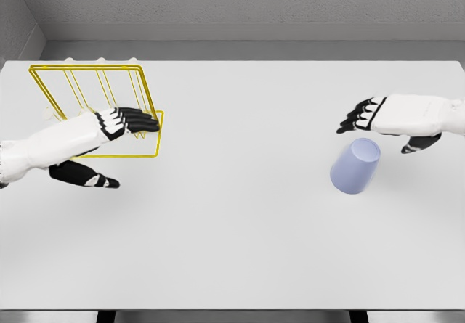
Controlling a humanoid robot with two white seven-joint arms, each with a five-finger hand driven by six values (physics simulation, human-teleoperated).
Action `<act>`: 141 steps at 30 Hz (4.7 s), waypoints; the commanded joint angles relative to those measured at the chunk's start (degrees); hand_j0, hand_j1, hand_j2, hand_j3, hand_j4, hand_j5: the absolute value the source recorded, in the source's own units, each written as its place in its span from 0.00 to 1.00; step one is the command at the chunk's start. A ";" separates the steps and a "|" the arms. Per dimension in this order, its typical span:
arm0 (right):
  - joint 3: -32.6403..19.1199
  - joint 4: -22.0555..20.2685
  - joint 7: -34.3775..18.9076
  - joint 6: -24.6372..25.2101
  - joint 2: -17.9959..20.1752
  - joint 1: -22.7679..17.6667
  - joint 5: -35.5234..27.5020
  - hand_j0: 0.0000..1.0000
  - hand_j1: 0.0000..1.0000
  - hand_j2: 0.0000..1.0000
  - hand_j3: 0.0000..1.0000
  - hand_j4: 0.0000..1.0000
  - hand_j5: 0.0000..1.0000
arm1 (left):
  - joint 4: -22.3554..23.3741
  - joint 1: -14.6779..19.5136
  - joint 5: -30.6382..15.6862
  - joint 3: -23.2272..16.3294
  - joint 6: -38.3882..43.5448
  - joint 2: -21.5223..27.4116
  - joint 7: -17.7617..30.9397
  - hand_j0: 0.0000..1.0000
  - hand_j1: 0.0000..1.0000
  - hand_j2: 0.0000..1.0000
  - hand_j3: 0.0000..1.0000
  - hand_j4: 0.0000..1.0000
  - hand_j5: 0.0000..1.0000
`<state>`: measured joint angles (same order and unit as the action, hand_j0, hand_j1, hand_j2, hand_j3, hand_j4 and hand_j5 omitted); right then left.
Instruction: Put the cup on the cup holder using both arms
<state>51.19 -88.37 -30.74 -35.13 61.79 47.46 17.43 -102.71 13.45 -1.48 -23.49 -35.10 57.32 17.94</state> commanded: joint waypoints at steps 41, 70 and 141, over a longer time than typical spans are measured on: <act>3.39 -4.44 -4.24 0.13 -2.02 -0.79 4.46 0.76 0.76 0.76 0.76 0.76 0.76 | 2.87 8.96 -31.48 -25.46 14.35 -12.41 0.08 1.00 1.00 1.00 1.00 1.00 1.00; -0.92 -10.77 -4.24 0.13 0.53 -0.26 3.76 0.52 0.52 0.52 0.52 0.52 0.52 | 17.81 8.79 -36.58 -26.61 17.52 -19.44 0.34 1.00 1.00 1.00 1.00 1.00 1.00; 4.89 -12.18 -4.26 0.13 -23.12 2.11 10.79 0.96 0.96 0.96 0.96 0.96 0.96 | 22.38 10.02 -36.58 -26.70 17.87 -22.52 0.34 1.00 1.00 1.00 1.00 1.00 1.00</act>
<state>56.19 -100.59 -35.02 -35.15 38.57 49.57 28.42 -80.31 23.47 -37.80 -50.22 -17.23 34.85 18.28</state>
